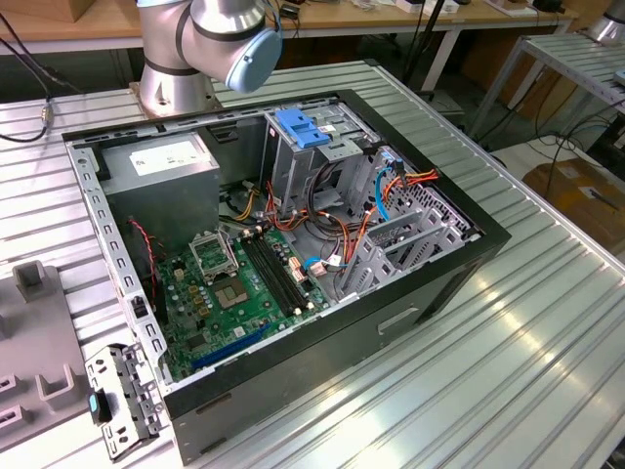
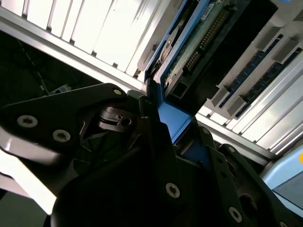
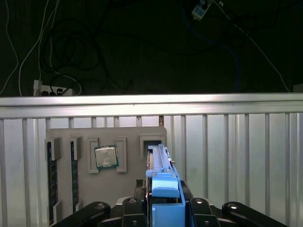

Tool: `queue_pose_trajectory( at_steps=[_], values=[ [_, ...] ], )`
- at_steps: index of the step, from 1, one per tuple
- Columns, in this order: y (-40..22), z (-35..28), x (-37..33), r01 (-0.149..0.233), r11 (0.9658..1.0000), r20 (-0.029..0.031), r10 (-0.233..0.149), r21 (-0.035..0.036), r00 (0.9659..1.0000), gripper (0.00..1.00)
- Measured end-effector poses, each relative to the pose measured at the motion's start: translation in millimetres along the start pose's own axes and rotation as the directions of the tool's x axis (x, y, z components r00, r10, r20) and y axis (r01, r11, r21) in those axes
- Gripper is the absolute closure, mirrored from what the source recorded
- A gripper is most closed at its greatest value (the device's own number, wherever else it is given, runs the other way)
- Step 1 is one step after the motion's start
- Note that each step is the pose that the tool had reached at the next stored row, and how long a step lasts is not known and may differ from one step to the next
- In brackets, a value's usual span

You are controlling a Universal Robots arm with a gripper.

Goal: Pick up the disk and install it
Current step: 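Pick up the disk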

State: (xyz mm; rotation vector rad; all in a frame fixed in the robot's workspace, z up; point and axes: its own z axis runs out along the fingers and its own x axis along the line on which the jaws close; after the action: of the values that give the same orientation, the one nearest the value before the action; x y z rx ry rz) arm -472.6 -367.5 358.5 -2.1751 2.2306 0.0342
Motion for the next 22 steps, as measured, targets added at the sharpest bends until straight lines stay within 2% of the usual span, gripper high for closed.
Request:
queue_pose_trajectory(
  at_steps=[15, 22],
  values=[
    [-0.1, -13.0, -0.4, 0.0, 1.0, 0.0007, 0.0, -0.0001, 1.0, 0.63],
    [-0.1, -21.5, -0.7, 0.0, 1.0, 0.0014, 0.0, -0.0001, 1.0, 0.63]
  ],
)
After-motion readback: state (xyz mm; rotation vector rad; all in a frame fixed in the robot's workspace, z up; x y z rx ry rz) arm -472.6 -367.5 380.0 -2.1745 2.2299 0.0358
